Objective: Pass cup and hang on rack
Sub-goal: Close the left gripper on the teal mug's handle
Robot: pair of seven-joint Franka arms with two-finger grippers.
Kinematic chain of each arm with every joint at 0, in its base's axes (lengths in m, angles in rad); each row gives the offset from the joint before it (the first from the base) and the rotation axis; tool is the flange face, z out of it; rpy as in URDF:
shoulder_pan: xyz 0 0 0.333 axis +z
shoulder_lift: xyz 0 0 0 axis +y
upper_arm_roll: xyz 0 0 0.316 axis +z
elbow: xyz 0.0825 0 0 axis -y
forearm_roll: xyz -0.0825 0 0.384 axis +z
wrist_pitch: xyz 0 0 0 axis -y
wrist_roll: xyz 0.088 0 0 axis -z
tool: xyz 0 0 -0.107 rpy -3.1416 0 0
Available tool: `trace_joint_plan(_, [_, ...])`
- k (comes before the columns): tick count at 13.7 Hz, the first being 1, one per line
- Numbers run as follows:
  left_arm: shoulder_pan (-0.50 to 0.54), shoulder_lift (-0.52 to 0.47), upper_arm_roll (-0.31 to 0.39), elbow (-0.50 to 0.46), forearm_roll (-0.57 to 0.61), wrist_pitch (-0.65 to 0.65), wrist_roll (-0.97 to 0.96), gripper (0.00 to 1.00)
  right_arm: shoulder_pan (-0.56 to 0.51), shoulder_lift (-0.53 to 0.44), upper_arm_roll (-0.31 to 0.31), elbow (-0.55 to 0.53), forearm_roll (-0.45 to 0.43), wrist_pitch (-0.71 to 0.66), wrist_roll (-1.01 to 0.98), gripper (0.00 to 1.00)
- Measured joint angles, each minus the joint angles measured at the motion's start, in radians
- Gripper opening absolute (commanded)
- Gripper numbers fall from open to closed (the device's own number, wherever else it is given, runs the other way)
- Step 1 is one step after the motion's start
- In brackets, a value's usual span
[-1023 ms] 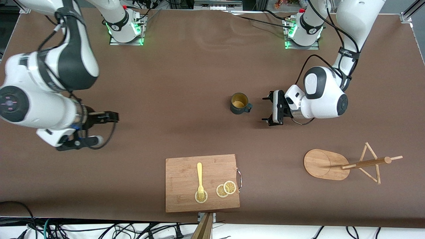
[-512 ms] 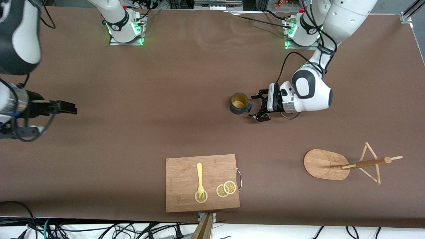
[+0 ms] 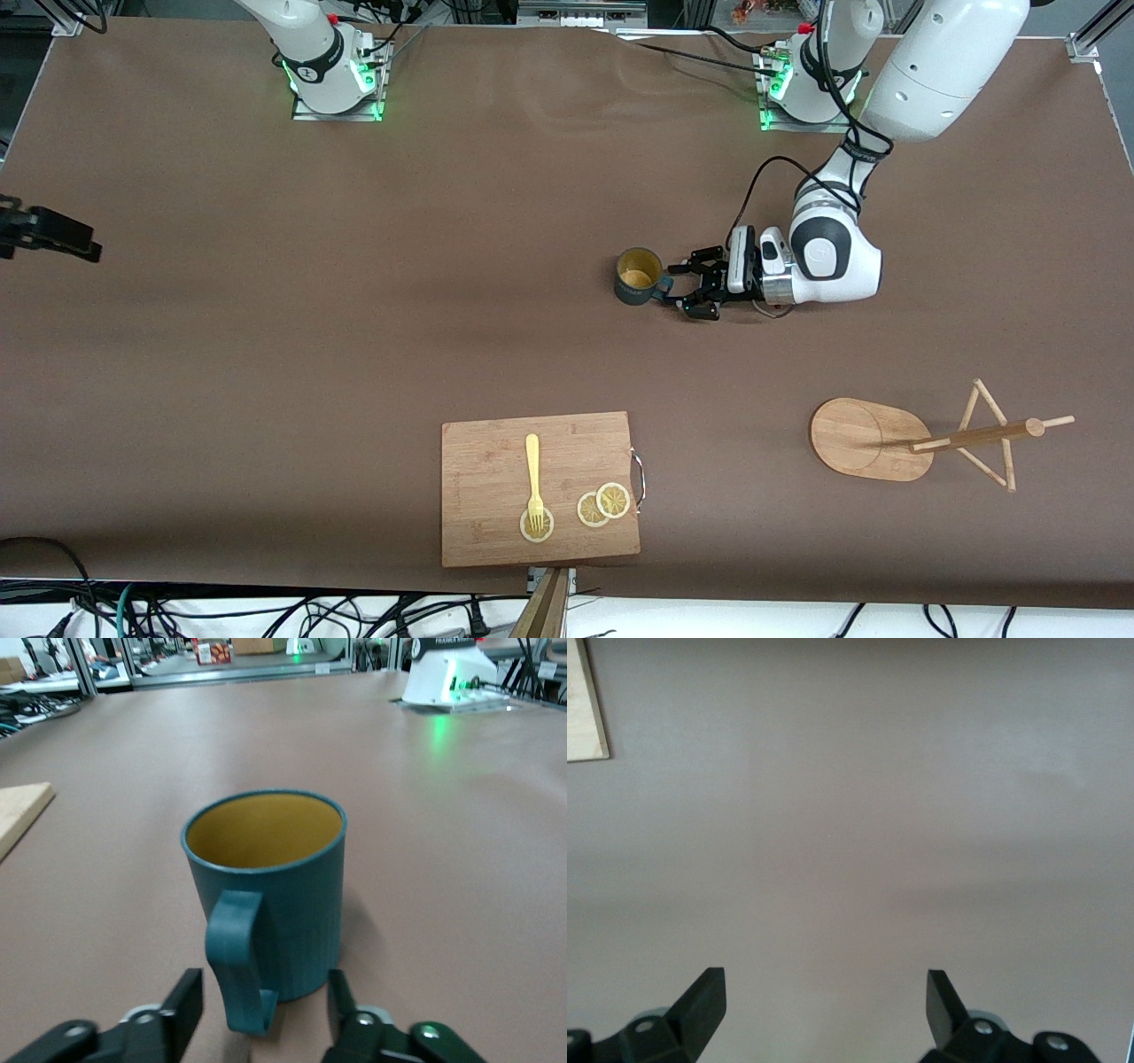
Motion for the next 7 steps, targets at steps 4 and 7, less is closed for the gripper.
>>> trace_joint_plan(4, [0.006, 0.009, 0.000, 0.001, -0.022, -0.026, 0.000, 0.10, -0.051, -0.074, 0.017, -0.065, 0.001, 0.004, -0.004, 1.00])
trace_joint_plan(7, [0.007, 0.015, -0.001, 0.002, -0.024, -0.040, -0.001, 0.01, -0.076, -0.099, 0.073, -0.089, -0.013, 0.015, -0.006, 1.00])
